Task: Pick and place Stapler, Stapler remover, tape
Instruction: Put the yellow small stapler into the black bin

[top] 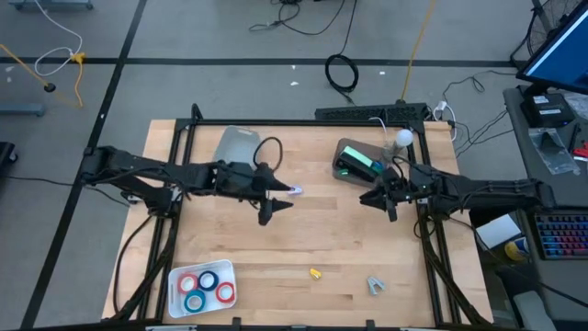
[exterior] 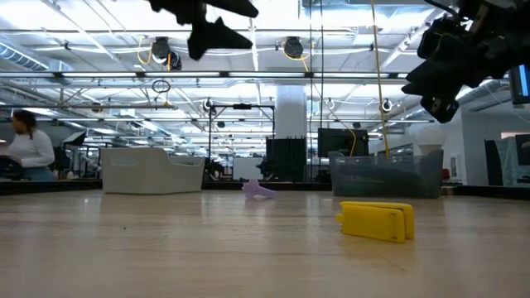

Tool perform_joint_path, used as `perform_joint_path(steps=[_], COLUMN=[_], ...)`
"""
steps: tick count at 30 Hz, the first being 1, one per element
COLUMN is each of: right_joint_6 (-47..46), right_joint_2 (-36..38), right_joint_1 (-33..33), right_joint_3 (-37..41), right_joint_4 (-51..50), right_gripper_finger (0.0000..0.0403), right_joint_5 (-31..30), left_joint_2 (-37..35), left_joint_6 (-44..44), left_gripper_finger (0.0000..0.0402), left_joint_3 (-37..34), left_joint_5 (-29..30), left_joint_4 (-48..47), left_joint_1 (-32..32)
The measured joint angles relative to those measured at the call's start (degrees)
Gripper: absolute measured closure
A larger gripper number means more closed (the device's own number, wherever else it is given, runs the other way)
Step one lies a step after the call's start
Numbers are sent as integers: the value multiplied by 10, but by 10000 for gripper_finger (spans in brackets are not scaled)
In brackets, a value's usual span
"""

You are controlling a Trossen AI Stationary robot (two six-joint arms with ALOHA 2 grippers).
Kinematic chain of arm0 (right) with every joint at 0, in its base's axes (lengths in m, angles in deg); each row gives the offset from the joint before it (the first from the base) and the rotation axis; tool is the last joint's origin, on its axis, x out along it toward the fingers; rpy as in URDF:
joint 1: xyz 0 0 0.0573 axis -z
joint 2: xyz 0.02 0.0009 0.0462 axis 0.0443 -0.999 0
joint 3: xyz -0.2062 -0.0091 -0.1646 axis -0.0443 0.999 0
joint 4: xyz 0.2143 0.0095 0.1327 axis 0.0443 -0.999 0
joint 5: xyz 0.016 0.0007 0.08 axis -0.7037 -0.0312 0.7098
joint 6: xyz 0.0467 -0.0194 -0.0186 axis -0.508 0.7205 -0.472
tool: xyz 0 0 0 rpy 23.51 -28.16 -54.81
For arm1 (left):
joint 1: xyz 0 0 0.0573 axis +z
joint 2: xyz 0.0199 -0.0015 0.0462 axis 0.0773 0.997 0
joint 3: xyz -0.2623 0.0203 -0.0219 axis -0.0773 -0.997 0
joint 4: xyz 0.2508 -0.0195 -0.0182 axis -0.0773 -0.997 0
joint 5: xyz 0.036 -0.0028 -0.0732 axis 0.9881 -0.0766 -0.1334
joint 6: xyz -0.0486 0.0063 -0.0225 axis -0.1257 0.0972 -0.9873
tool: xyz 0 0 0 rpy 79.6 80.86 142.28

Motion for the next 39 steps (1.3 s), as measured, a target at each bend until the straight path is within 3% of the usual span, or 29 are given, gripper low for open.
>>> perform_joint_path(steps=[6, 17, 27, 39], right_joint_6=[4, 48, 74, 108], right_joint_2=[48, 135, 203, 251], right_joint_1=[0, 0, 0, 0], right_joint_3=[15, 18, 18, 23], right_joint_4=[5, 1, -19, -30], right_gripper_finger=[324, 324, 334, 340], right_joint_5=[0, -15, -16, -29], left_joint_2=[3, 68, 202, 322], left_joint_6=[-11, -45, -53, -36], left_gripper_finger=[135, 135, 135, 135], left_joint_3=[74, 148, 298, 411], left_joint_5=[57, 77, 45, -30], left_joint_4=[-145, -190, -351, -420], left_joint_1=[-39, -90, -107, -107])
